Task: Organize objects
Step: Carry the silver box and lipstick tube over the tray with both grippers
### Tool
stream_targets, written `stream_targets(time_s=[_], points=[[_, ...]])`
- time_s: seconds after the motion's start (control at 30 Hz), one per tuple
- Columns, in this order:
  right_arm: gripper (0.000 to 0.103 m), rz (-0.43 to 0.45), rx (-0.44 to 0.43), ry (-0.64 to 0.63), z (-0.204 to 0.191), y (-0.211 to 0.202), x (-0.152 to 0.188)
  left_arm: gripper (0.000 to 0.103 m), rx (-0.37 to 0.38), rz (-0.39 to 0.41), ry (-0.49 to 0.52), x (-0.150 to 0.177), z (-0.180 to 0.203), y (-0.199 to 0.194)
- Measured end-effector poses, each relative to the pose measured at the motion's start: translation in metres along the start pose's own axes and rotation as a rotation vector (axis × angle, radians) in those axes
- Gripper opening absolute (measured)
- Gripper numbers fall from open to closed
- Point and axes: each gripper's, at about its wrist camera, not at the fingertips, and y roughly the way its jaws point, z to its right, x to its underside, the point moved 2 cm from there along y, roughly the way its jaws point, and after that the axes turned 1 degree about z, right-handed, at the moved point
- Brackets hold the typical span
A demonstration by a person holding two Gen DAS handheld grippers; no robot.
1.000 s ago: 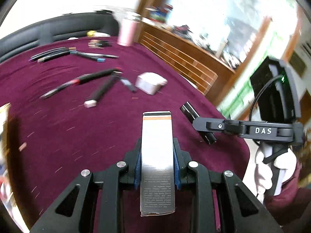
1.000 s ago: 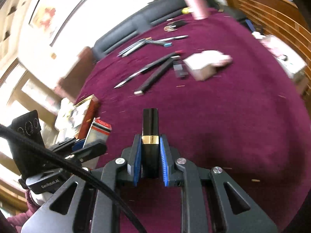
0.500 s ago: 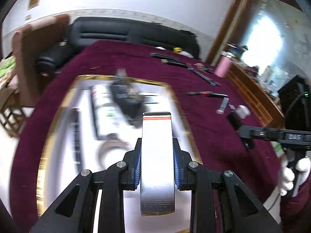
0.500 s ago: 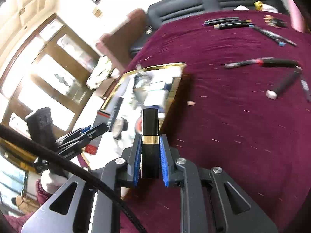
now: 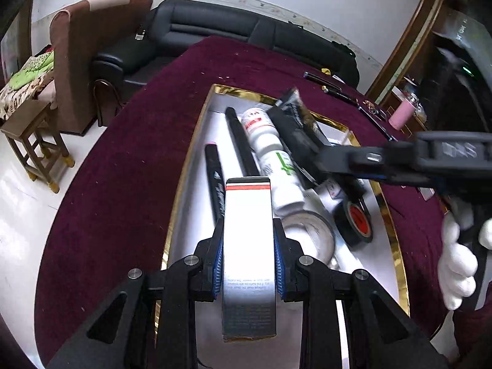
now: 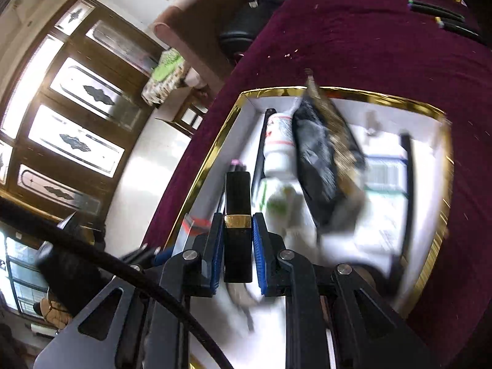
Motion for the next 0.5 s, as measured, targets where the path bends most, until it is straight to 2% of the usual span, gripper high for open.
stream_targets(time_s=[0.13,0.3,0.5], points=[[0.016,-0.02,0.055,0.018,-0.003,0.03,-0.023,0.023,-0.01,-0.004,0.004,-0.006,-0.007,0.004],[0.016,-0.035,0.126,0.009,-0.007,0.057,-0.042,0.023,0.025,0.01,0.009,-0.004,-0.008,0.006],[0.017,-0.032,0.175,0.003,-0.01,0.062,-0.044,0.026,0.068,0.05,-0.042,-0.002,-0.017,0.0]])
